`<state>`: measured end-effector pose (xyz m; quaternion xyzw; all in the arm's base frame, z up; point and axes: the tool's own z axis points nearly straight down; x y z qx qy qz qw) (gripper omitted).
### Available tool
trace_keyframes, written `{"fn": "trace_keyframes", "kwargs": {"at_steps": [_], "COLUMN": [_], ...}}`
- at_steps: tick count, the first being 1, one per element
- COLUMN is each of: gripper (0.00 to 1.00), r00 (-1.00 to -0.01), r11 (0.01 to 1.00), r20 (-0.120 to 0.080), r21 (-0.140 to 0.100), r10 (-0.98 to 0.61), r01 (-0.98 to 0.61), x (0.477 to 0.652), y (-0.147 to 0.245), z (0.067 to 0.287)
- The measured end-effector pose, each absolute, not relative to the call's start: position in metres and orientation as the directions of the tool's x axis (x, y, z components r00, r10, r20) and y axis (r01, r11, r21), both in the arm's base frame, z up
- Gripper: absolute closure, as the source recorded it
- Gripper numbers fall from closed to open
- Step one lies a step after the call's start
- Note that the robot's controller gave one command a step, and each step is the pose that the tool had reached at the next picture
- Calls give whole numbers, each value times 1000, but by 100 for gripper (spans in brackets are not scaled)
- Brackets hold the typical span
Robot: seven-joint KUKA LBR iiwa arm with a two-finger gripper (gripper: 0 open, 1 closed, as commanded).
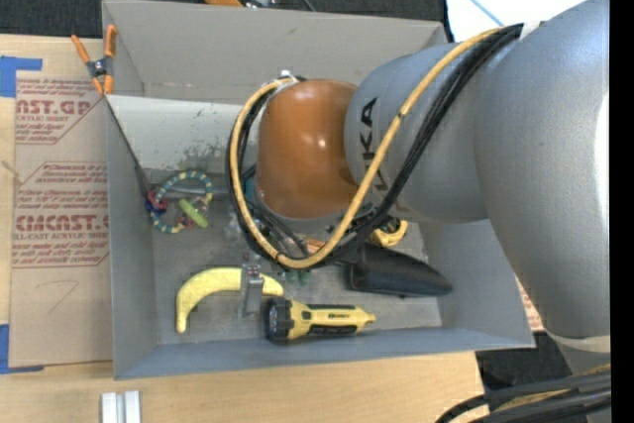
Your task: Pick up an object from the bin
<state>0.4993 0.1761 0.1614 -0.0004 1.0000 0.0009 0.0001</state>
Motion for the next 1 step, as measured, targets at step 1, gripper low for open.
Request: {"fn": "trace_keyframes", "kwargs": {"at_steps": [1], "gripper": [0], "r00": [-1000], "r11": [1000], "r20": [0], "r21": [2], "r10": [-1], "r01": [-1], "x": [499], "y": [176], "z": [161]}}
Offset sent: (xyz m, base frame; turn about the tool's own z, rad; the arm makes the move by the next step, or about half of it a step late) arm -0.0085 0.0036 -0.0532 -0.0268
